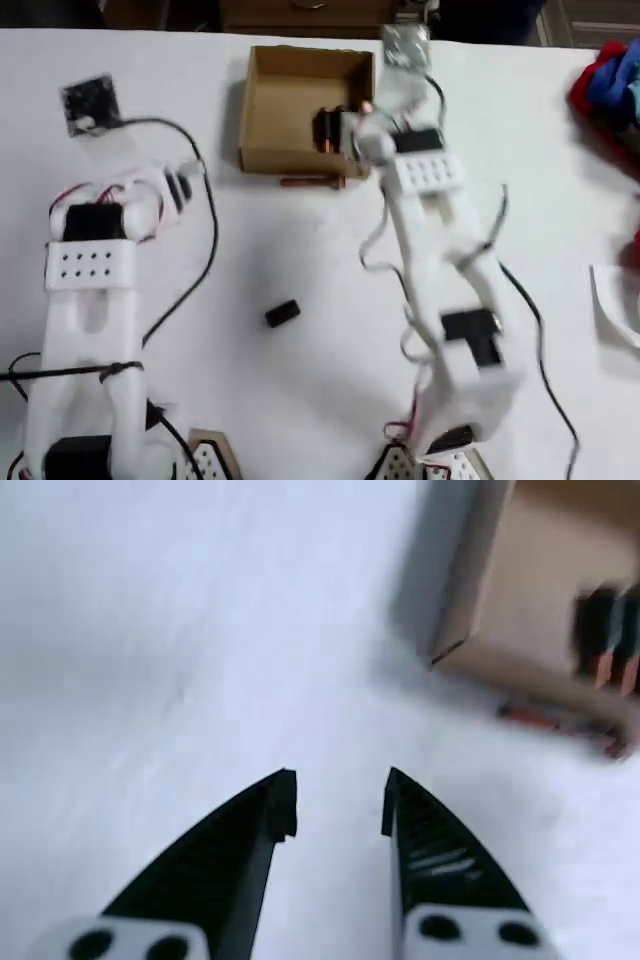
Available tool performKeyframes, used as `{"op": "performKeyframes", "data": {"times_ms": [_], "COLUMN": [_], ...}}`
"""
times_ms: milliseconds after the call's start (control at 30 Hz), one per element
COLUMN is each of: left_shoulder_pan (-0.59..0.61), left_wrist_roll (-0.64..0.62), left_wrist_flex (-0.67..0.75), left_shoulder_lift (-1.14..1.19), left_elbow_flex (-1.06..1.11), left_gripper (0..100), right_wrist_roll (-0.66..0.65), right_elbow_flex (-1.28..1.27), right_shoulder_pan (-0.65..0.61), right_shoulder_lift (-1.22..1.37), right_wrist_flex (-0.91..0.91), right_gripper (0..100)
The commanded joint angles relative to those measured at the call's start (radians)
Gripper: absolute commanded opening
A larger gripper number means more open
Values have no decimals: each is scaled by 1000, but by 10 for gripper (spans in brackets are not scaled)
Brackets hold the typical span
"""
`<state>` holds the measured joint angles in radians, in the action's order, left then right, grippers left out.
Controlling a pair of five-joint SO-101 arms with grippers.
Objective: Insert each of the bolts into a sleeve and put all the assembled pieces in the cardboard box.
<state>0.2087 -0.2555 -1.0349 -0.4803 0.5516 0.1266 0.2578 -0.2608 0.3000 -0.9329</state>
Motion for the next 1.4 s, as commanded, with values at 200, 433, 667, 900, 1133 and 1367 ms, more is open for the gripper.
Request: {"op": "performKeyframes", "data": {"times_ms": [200, 433, 667, 900, 1133, 1367], "left_shoulder_pan": [46, 44, 52, 46, 46, 46], "left_wrist_roll": [74, 74, 74, 68, 68, 68], "left_wrist_flex": [51, 359, 661, 718, 718, 718], "left_shoulder_lift": [-35, -35, -37, -35, -35, -35], "left_elbow_flex": [191, 395, 561, 596, 596, 596], "left_gripper": [157, 157, 155, 155, 155, 155], "right_wrist_roll": [-11, -11, -11, -11, -11, -11], "right_elbow_flex": [1114, 1307, 1307, 1278, 1263, 1257], "right_shoulder_pan": [-33, -94, -90, -90, -90, -91], "right_shoulder_lift": [642, 871, 964, 998, 1036, 1040], "right_wrist_flex": [-59, -50, 28, 27, 31, 31], "right_gripper": [20, 19, 19, 19, 19, 19]}}
